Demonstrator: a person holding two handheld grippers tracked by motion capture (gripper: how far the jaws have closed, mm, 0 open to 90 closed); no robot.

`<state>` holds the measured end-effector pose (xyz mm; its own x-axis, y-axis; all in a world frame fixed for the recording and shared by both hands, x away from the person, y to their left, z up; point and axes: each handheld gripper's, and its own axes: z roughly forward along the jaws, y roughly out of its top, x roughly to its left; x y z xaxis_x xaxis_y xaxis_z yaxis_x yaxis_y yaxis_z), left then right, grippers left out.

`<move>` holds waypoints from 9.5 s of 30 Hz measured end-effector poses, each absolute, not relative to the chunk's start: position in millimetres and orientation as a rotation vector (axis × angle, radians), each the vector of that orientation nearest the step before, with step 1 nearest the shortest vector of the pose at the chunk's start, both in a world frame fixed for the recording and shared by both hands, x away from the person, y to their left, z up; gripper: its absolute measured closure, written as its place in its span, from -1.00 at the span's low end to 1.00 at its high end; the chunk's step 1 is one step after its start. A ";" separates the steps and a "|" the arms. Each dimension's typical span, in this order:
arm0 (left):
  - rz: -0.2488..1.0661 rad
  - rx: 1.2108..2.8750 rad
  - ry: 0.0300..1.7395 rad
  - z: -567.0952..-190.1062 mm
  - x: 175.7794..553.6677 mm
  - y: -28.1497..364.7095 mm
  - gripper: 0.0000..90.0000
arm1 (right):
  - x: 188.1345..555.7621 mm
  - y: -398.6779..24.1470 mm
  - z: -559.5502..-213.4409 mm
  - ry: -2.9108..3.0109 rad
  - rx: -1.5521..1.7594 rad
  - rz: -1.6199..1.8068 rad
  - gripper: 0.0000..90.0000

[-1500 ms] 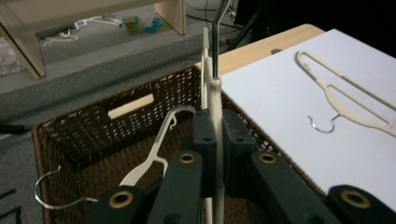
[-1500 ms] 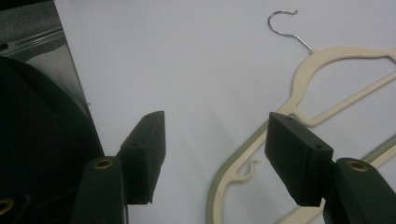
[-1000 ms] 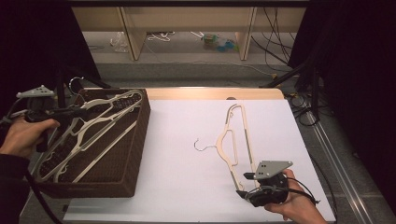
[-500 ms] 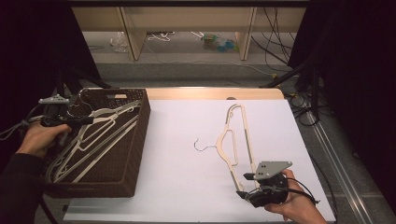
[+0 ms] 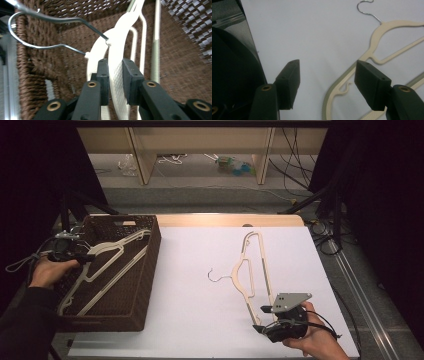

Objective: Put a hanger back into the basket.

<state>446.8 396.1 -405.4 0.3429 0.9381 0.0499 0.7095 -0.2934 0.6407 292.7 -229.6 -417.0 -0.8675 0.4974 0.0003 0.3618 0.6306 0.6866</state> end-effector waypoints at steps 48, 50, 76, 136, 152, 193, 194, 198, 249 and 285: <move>0.324 1.962 0.805 -407.1 297.9 144.7 -0.47 | 343.8 -243.1 -445.8 2.471 1.081 0.944 -0.36; 0.316 1.964 0.816 -413.8 297.2 143.5 -0.47 | 344.0 -239.0 -446.2 2.502 1.093 0.926 -0.36; 0.308 1.984 0.815 -436.1 297.4 142.6 -0.49 | 362.4 -234.9 -456.1 2.516 1.189 0.779 -0.28; 0.269 1.993 0.794 -440.4 295.5 140.2 -0.48 | 427.7 -228.6 -454.4 2.526 1.650 0.373 0.58; 0.265 1.991 0.765 -439.1 295.9 140.7 -0.48 | 425.0 -236.0 -454.5 2.608 1.572 0.416 0.73; 0.060 2.010 0.774 -461.7 292.9 93.4 -0.43 | 421.7 -224.1 -424.7 2.532 1.493 0.461 0.75; 0.043 2.013 0.779 -463.3 293.3 88.5 -0.42 | 422.0 -224.7 -424.3 2.527 1.472 0.475 0.75; -0.008 2.023 0.766 -468.5 297.8 69.4 -0.40 | 421.0 -222.7 -420.6 2.525 1.489 0.454 0.75; -0.253 1.809 0.994 -496.1 363.3 0.2 -0.38 | 415.6 -226.9 -416.7 2.607 1.420 0.568 0.74; -0.146 1.690 1.118 -494.0 383.7 14.7 0.80 | 403.8 -223.7 -448.9 2.757 1.468 0.743 0.96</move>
